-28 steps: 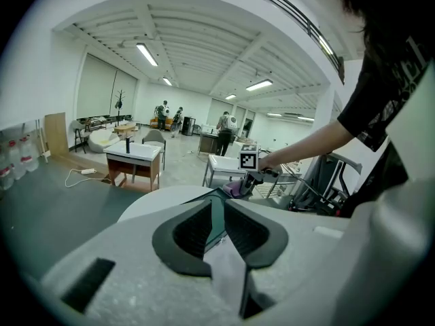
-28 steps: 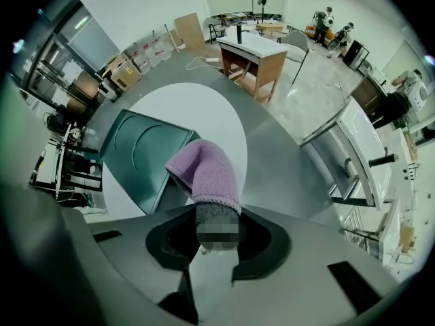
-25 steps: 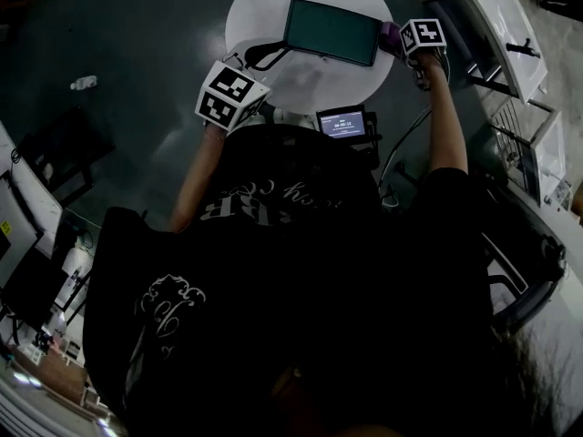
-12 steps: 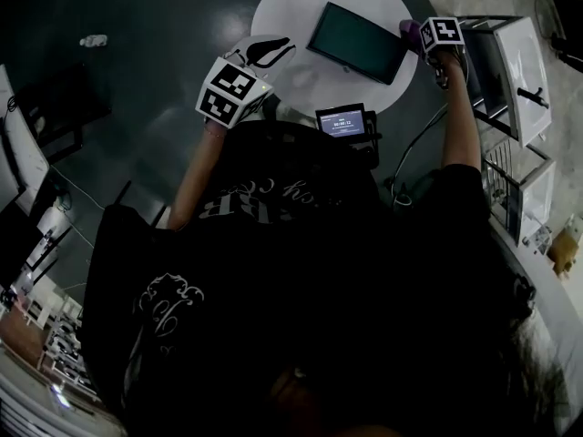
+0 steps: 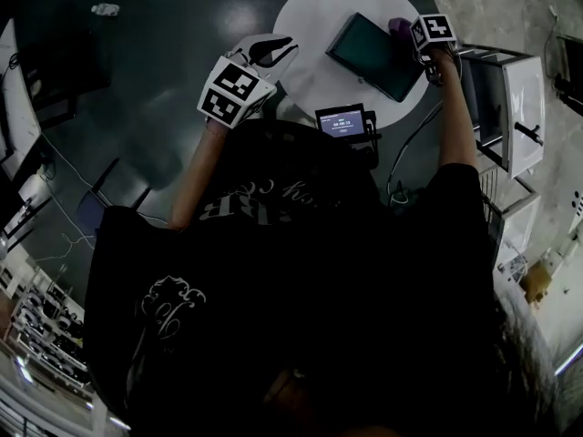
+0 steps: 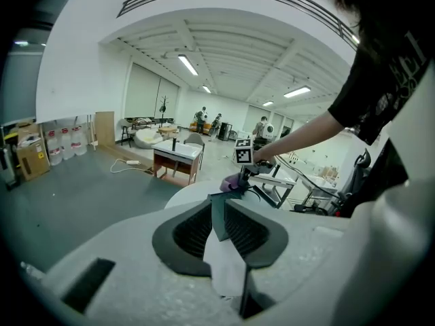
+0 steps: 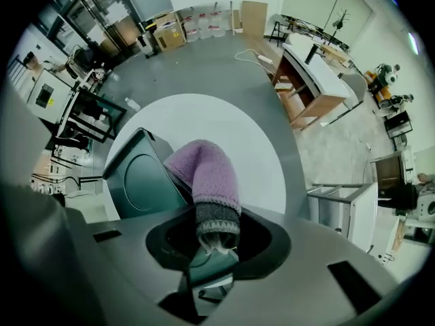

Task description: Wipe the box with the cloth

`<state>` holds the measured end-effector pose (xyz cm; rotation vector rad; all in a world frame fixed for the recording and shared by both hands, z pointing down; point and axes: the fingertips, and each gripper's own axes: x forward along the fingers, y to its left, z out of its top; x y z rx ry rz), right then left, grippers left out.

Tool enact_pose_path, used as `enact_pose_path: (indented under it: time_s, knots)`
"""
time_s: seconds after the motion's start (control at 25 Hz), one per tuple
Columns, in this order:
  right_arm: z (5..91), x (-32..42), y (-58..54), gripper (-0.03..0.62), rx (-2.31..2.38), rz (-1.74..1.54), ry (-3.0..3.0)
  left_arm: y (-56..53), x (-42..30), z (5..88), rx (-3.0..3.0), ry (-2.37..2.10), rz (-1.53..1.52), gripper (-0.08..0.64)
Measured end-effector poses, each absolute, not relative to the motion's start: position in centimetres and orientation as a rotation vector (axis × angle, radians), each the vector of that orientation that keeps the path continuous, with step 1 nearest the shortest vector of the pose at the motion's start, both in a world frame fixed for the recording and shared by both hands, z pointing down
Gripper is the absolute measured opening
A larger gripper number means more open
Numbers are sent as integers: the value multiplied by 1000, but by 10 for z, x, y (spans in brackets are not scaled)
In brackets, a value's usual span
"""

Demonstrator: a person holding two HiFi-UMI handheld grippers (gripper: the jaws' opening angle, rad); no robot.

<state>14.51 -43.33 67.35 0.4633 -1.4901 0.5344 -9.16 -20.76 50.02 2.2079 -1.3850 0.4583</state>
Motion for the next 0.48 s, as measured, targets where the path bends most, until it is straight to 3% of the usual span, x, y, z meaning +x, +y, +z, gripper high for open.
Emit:
enact_pose_path:
  time_s: [0.48]
  knots:
    - [662, 59, -440, 101, 297, 339, -1508, -171, -117, 496, 2074, -1568, 377, 66]
